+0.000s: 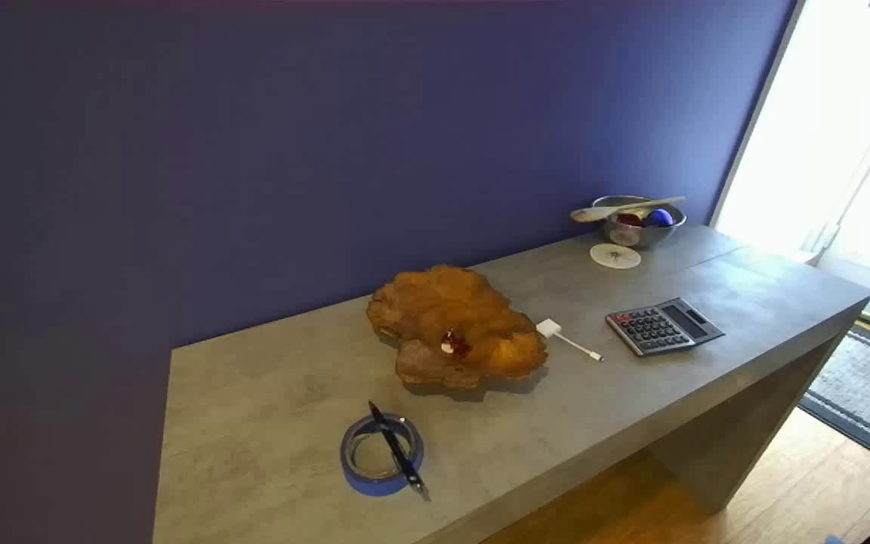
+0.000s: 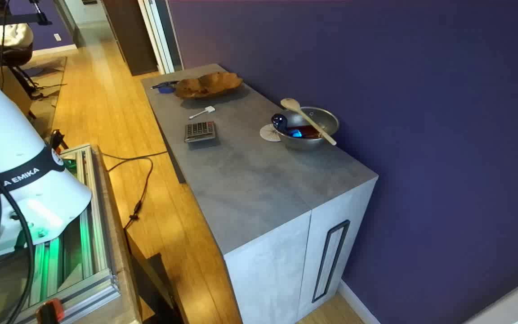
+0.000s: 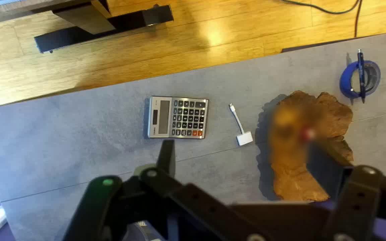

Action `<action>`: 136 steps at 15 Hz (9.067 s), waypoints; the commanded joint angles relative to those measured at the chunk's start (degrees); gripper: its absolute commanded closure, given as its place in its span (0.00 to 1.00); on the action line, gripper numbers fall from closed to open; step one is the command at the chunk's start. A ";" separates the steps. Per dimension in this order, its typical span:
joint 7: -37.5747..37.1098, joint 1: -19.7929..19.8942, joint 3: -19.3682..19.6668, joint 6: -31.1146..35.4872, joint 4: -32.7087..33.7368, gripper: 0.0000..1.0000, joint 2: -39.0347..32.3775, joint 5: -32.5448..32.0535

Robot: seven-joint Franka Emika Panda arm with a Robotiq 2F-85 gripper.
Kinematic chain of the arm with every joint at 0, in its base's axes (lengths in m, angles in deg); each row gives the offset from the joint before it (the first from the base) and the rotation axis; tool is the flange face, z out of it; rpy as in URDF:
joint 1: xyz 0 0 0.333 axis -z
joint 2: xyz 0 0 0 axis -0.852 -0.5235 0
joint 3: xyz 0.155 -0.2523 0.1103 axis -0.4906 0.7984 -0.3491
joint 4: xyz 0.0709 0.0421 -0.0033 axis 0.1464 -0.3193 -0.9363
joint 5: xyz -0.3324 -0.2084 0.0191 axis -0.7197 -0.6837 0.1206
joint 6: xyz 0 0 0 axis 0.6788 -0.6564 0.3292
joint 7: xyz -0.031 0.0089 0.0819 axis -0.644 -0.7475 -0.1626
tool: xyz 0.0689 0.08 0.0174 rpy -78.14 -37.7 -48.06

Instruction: Remove the object from the wooden plate and put it on the table on the white circular object

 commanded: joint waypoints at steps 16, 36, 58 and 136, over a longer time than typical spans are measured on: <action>-21.44 -6.48 -8.92 12.95 23.09 0.00 -39.43 -15.25; -66.09 -30.56 5.76 33.20 42.94 0.00 -71.08 -26.40; -66.94 -31.27 9.11 52.51 45.81 0.34 -84.36 -21.13; -126.82 -36.57 38.92 42.43 4.26 0.99 -53.65 -62.43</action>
